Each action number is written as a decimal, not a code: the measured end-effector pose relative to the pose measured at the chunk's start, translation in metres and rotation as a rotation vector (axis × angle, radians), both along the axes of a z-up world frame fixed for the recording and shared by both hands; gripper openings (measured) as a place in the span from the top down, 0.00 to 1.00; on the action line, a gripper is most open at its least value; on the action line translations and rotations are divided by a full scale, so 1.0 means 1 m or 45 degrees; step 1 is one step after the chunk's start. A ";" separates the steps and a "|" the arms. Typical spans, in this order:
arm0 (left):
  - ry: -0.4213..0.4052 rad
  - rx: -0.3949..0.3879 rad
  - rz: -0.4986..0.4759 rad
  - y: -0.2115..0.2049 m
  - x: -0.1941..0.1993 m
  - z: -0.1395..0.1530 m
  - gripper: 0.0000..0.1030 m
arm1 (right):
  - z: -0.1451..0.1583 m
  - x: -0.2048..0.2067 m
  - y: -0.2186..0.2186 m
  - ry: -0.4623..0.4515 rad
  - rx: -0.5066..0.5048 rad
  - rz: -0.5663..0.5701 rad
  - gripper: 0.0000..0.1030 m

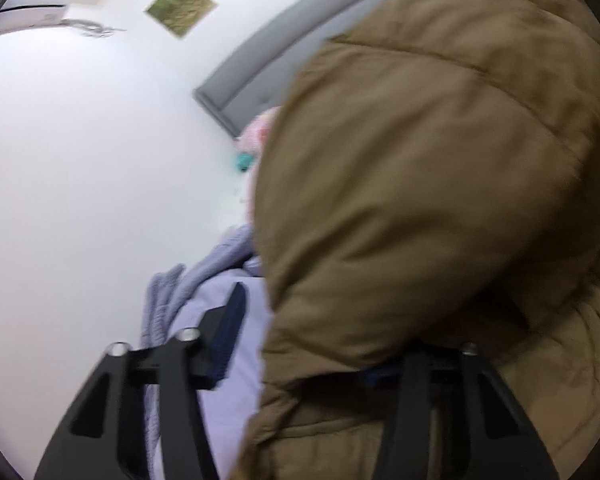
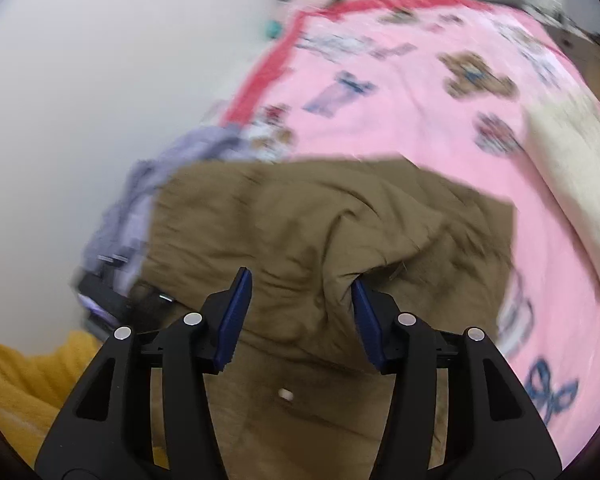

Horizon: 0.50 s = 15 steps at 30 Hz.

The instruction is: Fold large clothes

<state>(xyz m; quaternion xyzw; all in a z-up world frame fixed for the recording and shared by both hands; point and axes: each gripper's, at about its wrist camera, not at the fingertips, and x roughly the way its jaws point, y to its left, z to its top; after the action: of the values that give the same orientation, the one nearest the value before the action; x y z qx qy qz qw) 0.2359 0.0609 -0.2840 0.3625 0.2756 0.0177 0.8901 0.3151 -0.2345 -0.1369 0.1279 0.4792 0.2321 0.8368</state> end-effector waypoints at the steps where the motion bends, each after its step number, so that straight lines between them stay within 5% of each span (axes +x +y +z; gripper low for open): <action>1: 0.025 -0.010 -0.021 -0.002 0.000 -0.001 0.60 | 0.010 0.010 0.009 -0.014 0.019 0.038 0.42; 5: 0.063 -0.052 -0.042 0.000 0.001 0.000 0.65 | 0.026 0.044 0.050 0.020 -0.223 0.074 0.46; 7: 0.062 -0.071 -0.037 0.003 0.002 0.002 0.67 | 0.013 0.050 0.050 0.101 -0.293 0.008 0.68; 8: 0.063 -0.077 -0.035 0.004 0.001 0.003 0.67 | 0.004 0.052 0.048 0.164 -0.319 -0.019 0.94; 10: 0.061 -0.086 -0.023 0.009 -0.001 0.004 0.67 | -0.024 0.047 0.028 0.305 -0.342 -0.120 0.96; 15: 0.070 -0.086 0.024 0.025 0.005 0.003 0.67 | -0.058 0.014 -0.019 0.371 -0.295 -0.299 0.97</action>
<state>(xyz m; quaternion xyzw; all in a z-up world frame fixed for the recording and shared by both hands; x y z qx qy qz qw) 0.2405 0.0858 -0.2814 0.3302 0.3036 0.0068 0.8937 0.3296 -0.2537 -0.1945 0.1180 0.6004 0.0556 0.7890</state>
